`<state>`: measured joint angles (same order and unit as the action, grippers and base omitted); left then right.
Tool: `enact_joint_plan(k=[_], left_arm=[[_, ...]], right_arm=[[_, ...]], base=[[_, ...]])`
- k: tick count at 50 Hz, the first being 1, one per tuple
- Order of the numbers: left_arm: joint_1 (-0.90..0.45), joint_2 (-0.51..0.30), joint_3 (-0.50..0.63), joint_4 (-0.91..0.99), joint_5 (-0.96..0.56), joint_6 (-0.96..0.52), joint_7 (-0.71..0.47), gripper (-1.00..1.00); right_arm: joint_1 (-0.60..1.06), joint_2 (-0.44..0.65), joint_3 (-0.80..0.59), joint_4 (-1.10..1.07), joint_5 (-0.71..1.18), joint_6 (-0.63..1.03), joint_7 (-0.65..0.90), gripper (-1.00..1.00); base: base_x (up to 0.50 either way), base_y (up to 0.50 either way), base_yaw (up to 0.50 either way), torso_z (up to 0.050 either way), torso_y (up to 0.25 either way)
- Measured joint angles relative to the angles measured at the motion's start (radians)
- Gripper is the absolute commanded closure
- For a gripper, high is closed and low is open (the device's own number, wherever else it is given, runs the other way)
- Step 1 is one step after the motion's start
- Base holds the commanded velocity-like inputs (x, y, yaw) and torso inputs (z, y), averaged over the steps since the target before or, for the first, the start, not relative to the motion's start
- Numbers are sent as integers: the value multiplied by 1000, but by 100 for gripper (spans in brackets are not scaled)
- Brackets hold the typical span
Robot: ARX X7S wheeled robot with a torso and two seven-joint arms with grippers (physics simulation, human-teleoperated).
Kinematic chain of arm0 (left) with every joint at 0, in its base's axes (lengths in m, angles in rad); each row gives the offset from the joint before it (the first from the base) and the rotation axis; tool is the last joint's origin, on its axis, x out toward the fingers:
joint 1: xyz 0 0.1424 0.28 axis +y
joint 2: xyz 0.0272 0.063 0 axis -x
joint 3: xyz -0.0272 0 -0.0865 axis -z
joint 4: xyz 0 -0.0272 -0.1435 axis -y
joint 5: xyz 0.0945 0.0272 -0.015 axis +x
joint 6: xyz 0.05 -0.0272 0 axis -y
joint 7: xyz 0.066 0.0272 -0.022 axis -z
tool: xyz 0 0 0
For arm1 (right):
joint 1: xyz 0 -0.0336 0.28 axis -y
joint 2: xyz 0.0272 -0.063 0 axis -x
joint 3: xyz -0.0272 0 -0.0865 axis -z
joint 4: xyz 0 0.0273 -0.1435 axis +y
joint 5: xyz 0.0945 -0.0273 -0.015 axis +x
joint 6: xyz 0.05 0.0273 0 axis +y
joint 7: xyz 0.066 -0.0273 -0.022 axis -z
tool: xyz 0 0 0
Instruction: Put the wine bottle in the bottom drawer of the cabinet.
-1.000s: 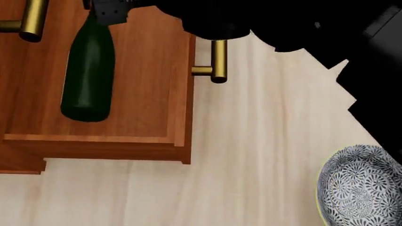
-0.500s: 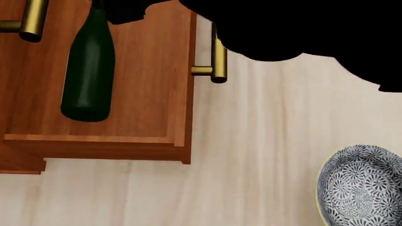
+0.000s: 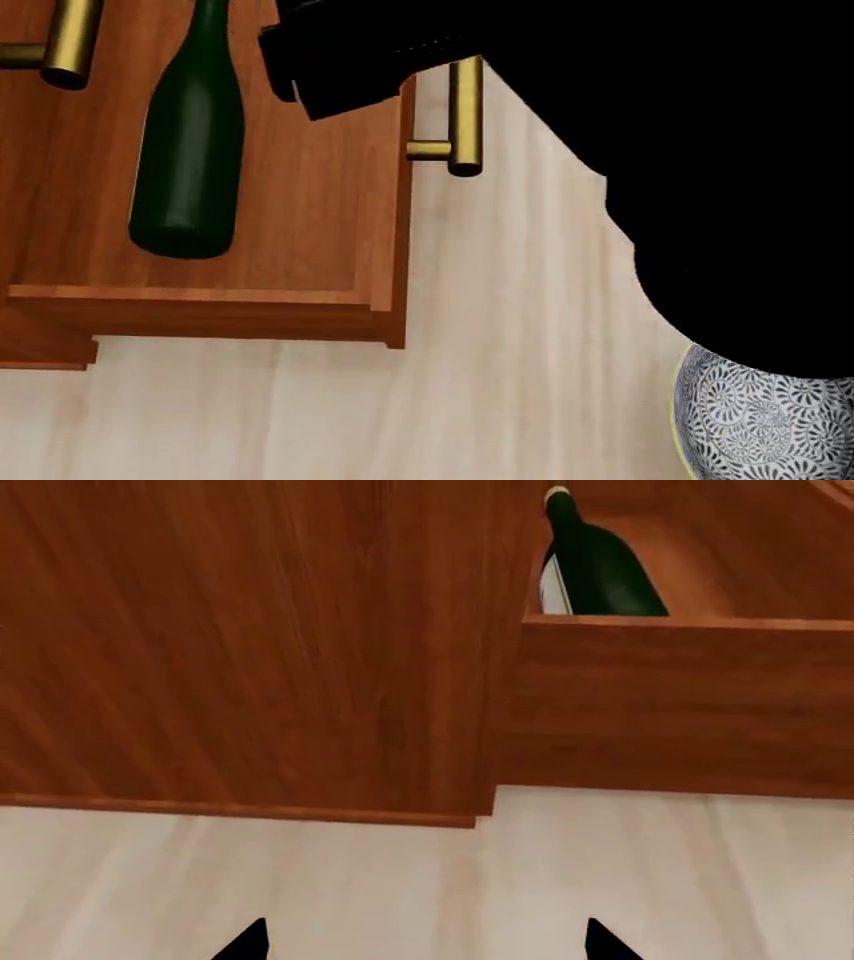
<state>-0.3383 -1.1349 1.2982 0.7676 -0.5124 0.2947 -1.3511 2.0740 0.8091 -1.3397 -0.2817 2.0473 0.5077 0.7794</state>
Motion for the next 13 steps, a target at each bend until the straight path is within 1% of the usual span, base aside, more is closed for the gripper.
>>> enact_joint_plan(k=[13], left_arm=[[4, -17, -9, 8, 3, 5, -4, -100]], right_arm=[[-89, 200, 34, -285, -71, -104, 101, -100]], base=[[0, 0, 0, 0, 0]])
